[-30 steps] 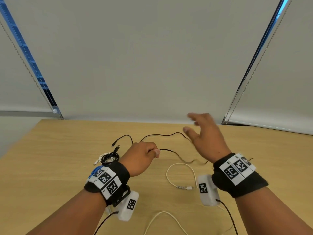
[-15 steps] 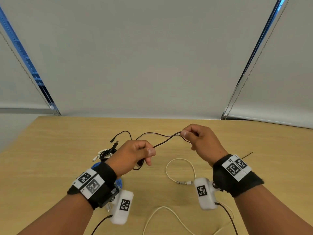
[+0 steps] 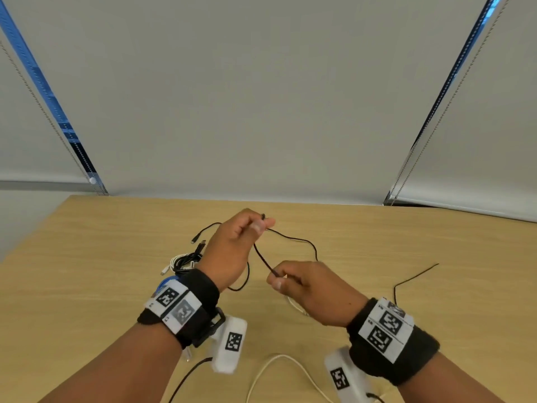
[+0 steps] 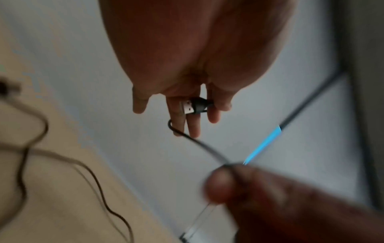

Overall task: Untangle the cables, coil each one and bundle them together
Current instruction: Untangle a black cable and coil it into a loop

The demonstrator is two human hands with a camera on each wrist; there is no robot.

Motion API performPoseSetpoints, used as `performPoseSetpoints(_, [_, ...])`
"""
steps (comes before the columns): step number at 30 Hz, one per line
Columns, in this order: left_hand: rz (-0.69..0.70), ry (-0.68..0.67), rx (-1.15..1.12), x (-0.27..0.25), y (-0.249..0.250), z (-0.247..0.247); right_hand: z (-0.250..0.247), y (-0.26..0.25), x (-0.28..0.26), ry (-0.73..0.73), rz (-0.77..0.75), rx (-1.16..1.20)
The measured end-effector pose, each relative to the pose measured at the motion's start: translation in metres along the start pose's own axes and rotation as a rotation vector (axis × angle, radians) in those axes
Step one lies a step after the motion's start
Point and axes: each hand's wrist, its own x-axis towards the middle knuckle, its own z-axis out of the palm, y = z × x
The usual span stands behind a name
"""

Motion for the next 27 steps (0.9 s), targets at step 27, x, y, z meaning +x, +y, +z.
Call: performPoseSetpoints(27, [-0.047, -0.165, -0.795, -0.011, 0.030, 0.001, -0.035, 0.000, 0.009, 0.051, 0.048, 0.220])
